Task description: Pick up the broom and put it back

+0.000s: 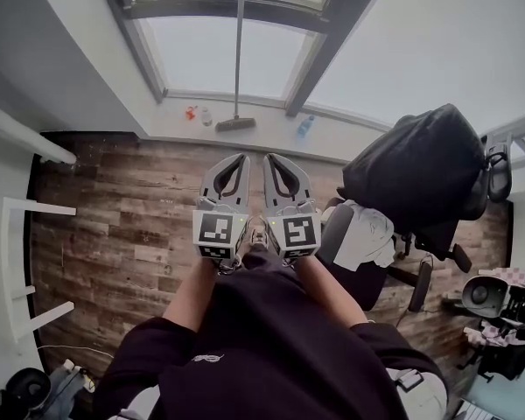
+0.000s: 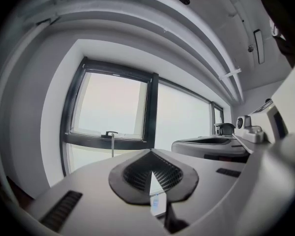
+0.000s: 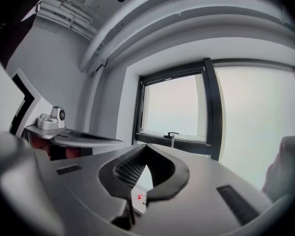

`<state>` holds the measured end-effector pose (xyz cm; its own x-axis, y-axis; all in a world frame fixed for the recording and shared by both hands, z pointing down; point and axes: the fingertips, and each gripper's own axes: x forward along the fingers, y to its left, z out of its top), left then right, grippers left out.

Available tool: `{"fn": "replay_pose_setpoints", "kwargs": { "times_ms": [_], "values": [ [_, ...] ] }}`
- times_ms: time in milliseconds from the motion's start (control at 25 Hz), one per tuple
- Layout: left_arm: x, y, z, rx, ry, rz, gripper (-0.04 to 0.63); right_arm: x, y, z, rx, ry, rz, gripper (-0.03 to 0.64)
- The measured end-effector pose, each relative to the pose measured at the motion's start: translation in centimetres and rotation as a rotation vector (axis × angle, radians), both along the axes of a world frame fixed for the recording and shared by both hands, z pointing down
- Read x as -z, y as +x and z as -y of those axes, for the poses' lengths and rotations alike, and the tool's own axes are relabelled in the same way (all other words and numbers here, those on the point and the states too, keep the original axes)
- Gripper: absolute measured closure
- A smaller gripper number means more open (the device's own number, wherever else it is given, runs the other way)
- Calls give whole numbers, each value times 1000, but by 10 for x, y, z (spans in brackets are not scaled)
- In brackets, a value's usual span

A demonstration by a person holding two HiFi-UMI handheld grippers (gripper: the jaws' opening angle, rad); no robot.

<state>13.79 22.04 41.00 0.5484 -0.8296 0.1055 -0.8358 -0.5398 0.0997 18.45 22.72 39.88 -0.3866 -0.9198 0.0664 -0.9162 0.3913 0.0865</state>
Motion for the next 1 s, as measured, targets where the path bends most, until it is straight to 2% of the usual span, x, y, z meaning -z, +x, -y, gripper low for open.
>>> {"fn": "replay_pose_setpoints", "kwargs": {
  "times_ms": [480, 720, 1000],
  "values": [
    [-8, -49, -17, 61, -19, -18, 594, -6, -48, -14, 54, -17, 2, 595],
    [-23, -93, -32, 101, -64, -8, 594, -23, -85, -18, 82, -45, -4, 595],
    [-33, -144, -30, 160, -74, -23, 594, -23, -123, -12, 103, -24, 6, 595]
  ]
}}
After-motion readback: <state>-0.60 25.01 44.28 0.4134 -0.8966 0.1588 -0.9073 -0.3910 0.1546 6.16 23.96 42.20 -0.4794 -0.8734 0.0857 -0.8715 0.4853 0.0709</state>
